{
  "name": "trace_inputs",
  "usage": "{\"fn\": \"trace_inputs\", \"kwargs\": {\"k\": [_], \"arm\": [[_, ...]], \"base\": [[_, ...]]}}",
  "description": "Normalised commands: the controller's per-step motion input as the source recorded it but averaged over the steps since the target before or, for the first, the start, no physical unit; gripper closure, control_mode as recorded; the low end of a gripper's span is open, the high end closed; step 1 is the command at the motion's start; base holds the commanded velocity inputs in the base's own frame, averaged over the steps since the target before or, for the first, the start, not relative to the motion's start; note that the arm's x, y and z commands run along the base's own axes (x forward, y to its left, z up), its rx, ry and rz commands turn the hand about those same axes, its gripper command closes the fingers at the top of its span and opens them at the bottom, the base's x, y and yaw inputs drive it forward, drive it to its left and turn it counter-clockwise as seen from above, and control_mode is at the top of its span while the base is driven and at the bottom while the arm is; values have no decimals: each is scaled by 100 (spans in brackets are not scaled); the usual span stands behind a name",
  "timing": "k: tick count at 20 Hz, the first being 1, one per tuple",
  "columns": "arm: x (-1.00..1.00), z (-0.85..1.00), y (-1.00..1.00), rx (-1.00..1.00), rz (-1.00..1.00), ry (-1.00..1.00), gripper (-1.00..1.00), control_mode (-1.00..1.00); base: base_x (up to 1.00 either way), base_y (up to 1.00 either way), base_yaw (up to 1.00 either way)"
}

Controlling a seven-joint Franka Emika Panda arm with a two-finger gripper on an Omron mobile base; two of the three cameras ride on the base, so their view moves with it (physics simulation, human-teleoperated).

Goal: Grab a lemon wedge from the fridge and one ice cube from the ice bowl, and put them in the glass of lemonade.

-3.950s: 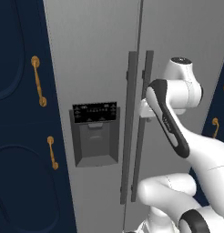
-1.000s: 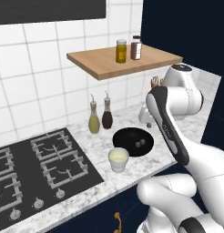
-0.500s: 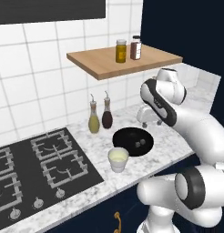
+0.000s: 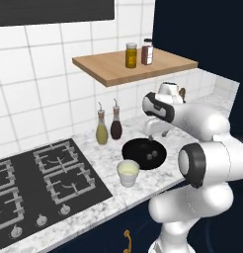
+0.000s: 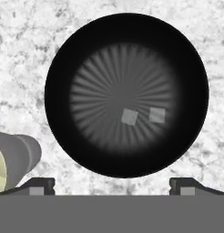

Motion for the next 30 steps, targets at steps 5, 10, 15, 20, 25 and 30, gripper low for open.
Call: {"fn": "trace_inputs", "kwargs": {"k": [5,10,15,20,25,30], "arm": [[10,-62,27,-3,-7,0,-100,-100],[0,-61,26,-5,-17,2,-100,-100],[0,-61,1,-7,-11,0,-100,-100],[0,-35,0,-2,-6,0,-100,-100],[12,-4,0,0,-6,0,-100,-100],[34,-8,0,0,-3,0,-100,-100]], "base": [[0,0,0],[0,0,0],[0,0,0],[0,0,0],[0,0,0],[0,0,0]]}}
